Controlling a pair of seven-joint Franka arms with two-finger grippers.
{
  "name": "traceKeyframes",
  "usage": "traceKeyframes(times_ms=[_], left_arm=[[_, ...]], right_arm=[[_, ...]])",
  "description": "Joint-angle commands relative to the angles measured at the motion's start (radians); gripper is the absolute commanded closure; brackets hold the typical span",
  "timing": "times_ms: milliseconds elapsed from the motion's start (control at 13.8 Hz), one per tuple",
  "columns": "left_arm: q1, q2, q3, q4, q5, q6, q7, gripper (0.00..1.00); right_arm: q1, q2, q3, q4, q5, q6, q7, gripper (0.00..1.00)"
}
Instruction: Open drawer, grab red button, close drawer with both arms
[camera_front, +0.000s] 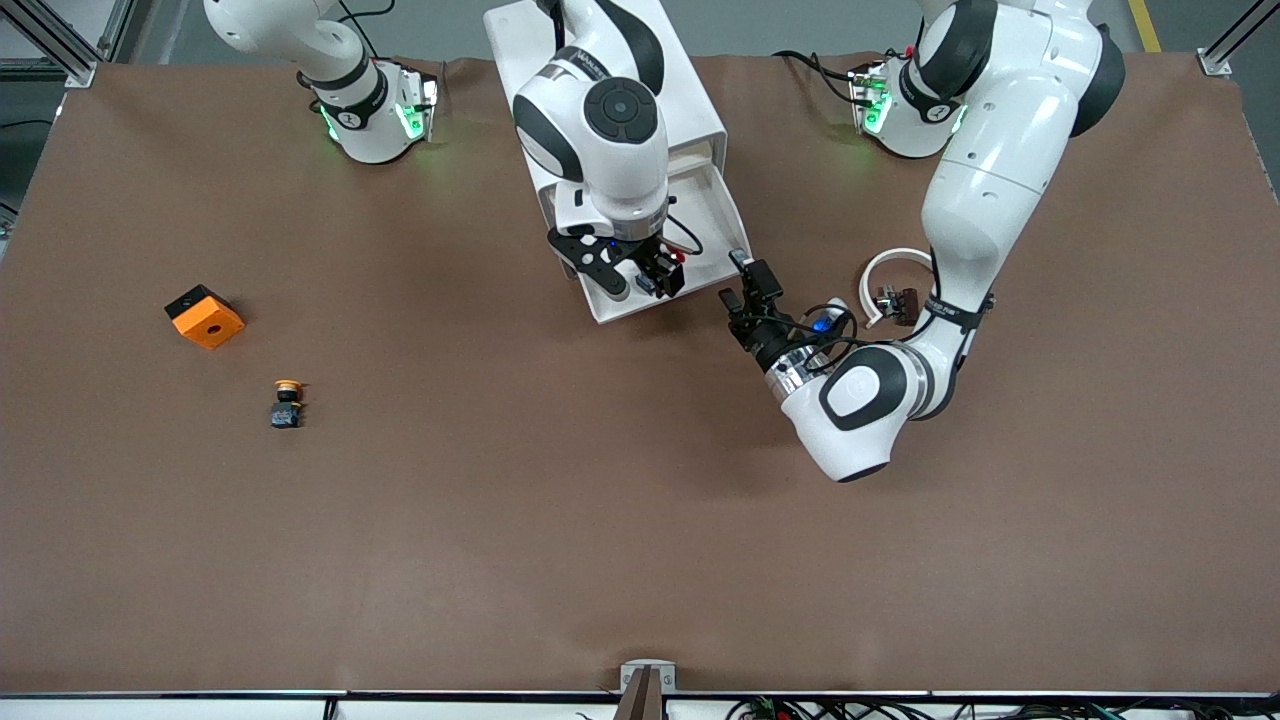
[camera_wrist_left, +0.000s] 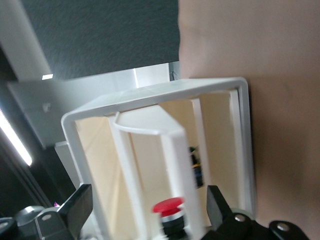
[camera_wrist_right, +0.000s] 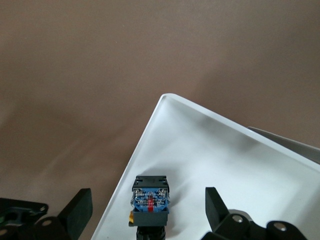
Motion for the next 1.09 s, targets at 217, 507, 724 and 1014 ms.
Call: traceKeyframes(times_ms=[217,507,724,1014], left_arm=[[0.004,-0.102,-0.007,-0.015,0.212,-0.012,0.488,0.0],[0.003,-0.161,0.004,-0.015,0.373,-0.003,0.8,0.0],[-0.006,-0.19,-0.001,-0.015,0.51,0.056,0.933,0.0],[-0.043,-0.238,-0.004,-0.018,0.655,0.234,1.037,0.0]], right_arm=[[0.033,0.056,-0.012,0.016,-0.028,0.032,0.057,0.0],[0.04,0.065,-0.012,0.016,-0.025,0.032,0.055,0.0],[0.046,0.069,-0.01,0.016,-0.024,0.029,0.046,0.14],[0.053,0.071,-0.01,0.018,-0.013,0.03,0.04,0.84]])
